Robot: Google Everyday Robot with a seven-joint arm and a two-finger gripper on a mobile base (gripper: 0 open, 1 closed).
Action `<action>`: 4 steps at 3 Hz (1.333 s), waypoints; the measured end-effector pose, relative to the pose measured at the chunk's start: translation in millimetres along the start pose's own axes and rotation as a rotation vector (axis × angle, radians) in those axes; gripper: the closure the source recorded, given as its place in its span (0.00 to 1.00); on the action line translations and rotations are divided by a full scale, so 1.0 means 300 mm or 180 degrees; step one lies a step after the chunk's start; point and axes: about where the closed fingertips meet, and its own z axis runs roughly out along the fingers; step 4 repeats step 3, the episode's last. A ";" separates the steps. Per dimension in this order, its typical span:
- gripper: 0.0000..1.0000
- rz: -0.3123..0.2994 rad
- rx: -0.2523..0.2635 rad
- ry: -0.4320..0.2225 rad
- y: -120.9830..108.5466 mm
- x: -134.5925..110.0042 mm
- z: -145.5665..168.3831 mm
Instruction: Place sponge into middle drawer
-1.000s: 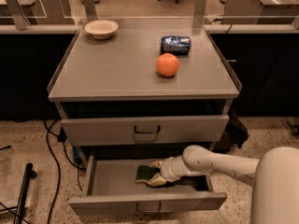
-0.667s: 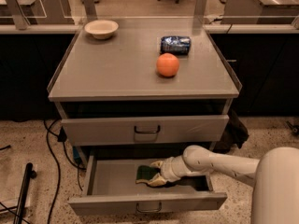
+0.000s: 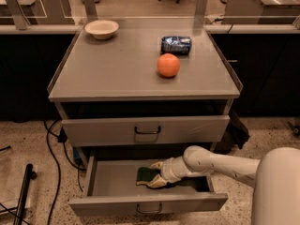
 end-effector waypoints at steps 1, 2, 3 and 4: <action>0.13 0.0000 0.0000 0.0000 0.000 0.000 0.000; 0.00 0.0000 -0.0001 0.0000 0.001 0.000 0.001; 0.00 0.0000 -0.0001 0.0000 0.001 0.000 0.001; 0.00 0.0000 -0.0001 0.0000 0.001 0.000 0.001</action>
Offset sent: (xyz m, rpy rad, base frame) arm 0.0000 0.0000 0.0000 0.0000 0.0000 0.0000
